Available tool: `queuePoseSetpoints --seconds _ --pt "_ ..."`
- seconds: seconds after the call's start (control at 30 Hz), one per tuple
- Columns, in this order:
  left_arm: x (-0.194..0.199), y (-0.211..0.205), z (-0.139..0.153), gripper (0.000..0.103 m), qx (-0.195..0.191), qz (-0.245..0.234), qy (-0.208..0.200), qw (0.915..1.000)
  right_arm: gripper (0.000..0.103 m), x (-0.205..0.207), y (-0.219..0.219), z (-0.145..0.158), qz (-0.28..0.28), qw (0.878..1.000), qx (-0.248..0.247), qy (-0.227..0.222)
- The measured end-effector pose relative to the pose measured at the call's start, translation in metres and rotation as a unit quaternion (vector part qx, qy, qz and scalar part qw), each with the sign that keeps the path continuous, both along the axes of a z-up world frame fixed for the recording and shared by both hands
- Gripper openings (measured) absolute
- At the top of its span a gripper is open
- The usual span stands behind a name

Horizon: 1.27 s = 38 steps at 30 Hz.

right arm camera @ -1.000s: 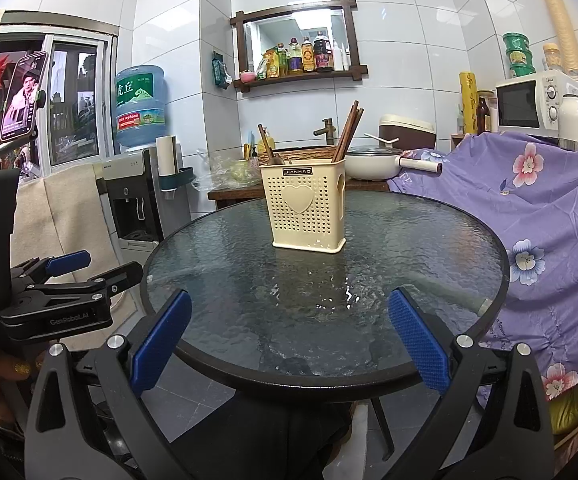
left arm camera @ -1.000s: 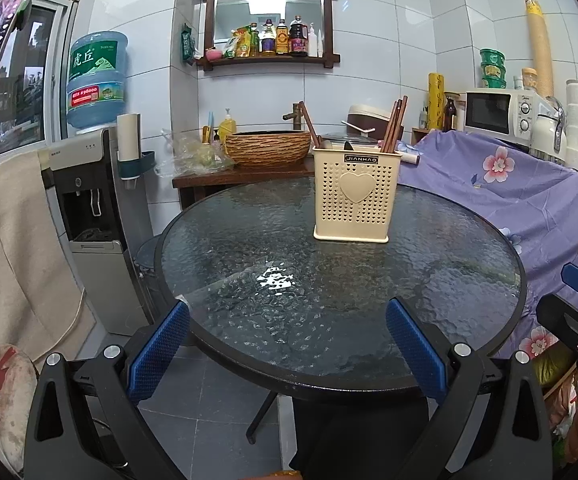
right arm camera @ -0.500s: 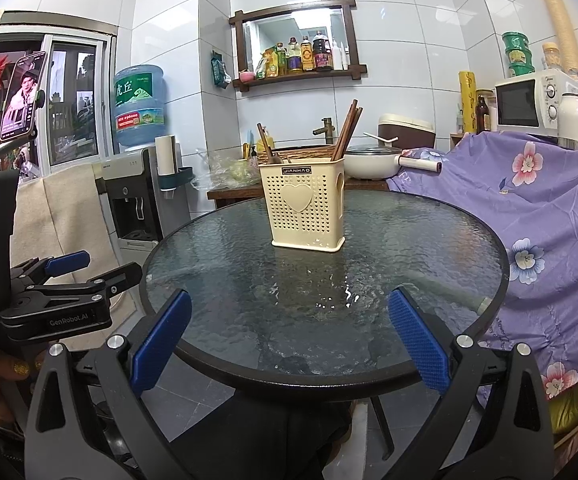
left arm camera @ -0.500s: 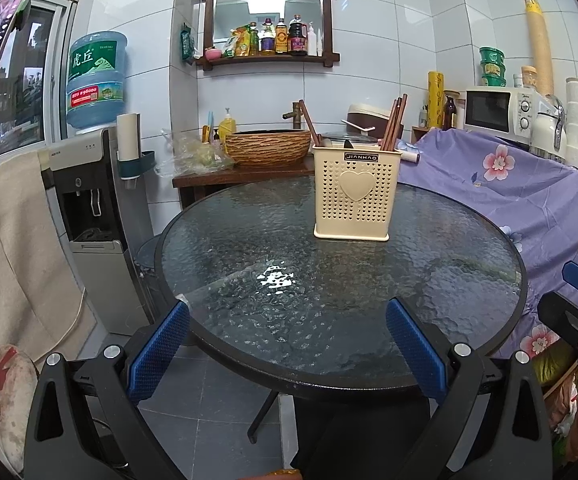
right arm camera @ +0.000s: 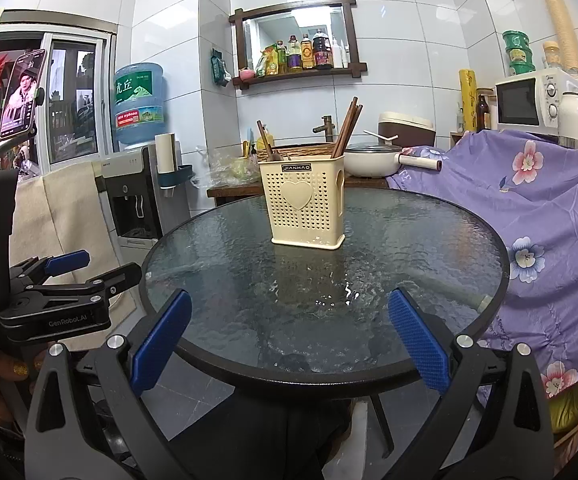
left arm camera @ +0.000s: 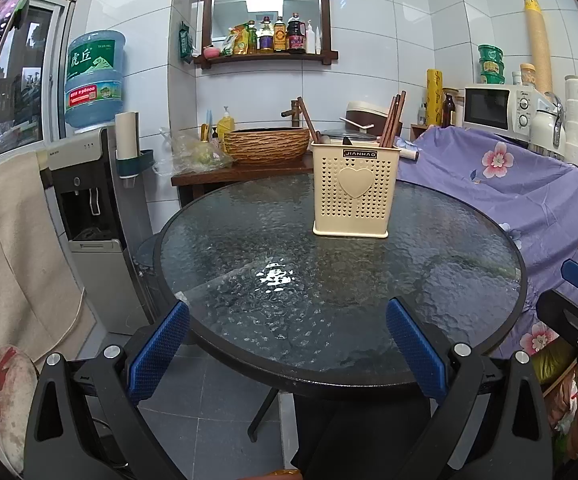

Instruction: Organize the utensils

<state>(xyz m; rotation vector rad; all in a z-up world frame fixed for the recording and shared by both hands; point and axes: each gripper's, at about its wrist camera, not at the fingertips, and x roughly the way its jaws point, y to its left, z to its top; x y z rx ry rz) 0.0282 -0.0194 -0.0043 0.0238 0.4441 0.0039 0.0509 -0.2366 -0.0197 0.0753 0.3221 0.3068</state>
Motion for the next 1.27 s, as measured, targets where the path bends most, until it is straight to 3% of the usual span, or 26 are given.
queuePoseSetpoints --seconds 1.27 --pt "0.0027 0.0055 0.0001 0.097 -0.002 -0.005 0.006 1.0000 0.097 0.0028 -0.0025 -0.0002 -0.002 1.000 -0.003 0.003"
